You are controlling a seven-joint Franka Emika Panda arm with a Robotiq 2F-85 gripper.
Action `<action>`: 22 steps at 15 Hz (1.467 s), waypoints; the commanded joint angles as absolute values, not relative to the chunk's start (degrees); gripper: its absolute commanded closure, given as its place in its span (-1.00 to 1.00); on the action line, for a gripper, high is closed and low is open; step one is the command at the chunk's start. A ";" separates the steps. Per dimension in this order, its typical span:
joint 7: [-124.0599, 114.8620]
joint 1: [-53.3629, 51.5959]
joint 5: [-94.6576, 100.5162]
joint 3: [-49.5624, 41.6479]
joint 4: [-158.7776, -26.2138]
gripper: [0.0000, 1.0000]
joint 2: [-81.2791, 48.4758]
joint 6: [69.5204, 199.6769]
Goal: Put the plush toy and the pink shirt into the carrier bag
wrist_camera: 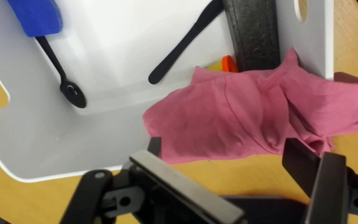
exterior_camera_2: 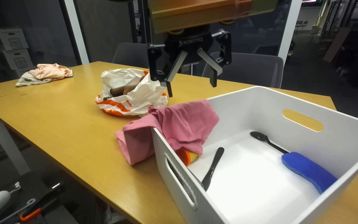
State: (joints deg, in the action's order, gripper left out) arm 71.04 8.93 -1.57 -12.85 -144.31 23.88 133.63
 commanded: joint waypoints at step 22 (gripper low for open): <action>76.01 0.09 -10.74 -16.57 -158.40 -0.72 35.77 135.02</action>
State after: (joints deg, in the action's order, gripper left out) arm 73.48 1.59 -8.35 -14.56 -155.84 32.23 130.85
